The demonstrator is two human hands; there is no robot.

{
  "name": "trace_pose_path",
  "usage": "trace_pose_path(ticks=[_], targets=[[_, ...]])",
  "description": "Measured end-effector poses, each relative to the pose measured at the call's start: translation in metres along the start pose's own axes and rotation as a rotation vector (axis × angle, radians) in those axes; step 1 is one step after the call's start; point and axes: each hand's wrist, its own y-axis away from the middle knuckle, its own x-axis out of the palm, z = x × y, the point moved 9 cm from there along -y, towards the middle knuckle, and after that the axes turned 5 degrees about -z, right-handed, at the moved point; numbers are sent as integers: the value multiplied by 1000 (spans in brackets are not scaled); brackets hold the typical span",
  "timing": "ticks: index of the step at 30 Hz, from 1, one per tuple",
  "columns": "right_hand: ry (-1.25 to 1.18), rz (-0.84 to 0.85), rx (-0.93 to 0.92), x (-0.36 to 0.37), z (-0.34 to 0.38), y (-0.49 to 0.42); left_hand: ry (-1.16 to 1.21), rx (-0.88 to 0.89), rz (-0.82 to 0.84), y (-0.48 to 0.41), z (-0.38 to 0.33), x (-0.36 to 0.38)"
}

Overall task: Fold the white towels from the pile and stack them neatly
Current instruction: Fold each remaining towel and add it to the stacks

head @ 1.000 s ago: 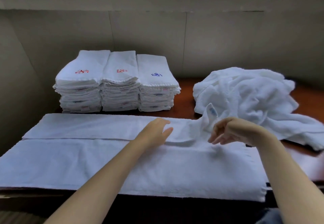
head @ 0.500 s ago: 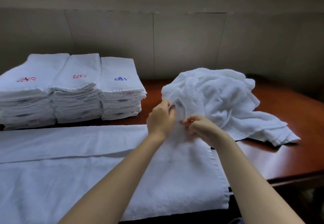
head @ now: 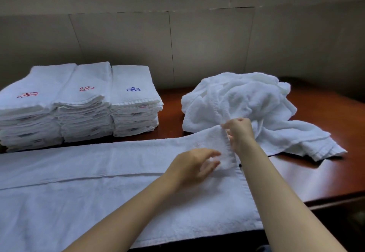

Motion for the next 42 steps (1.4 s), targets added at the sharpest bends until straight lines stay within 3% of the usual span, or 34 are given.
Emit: trace_pose_path(ticks=[3, 4, 7, 12, 16, 18, 20, 21, 23, 24, 32, 35, 37, 39, 42], targets=[[318, -84, -298, -8, 18, 0, -107, -176, -150, 5, 34, -24], [348, -90, -361, -10, 22, 1, -225, -276, -95, 10, 53, -24], [483, -80, -480, -6, 20, 1, -435, -587, 288, 43, 107, -9], [808, -29, -777, 19, 15, 20, -426, -589, 362, 55, 104, 2], [1382, -87, -903, 48, 5, 44, -389, -536, 406, 58, 100, -3], [1451, -58, -986, 72, 8, 65, -388, -583, 401, 66, 114, -17], [1405, 134, -1132, 105, -1, 94, -438, -691, 378, 80, 139, -44], [1384, 298, -1108, 118, -17, 104, -467, -759, 375, 92, 154, -59], [1474, 599, -846, 130, -65, 109, -499, -917, 370, 124, 185, -93], [1532, 669, -736, 128, -82, 107, -508, -996, 355, 143, 199, -111], [1657, 499, -578, 97, -80, 73, -596, -1354, 167, 270, 243, -220], [1730, 391, -542, 96, -79, 79, -616, -1304, 219, 269, 228, -219], [1727, 398, -597, 107, -75, 100, -534, -1114, 316, 254, 208, -203], [1630, 556, -797, 128, -74, 140, -374, -886, 410, 240, 178, -180], [1443, 959, -1054, 146, -92, 222, -305, -648, 505, 238, 138, -151]])
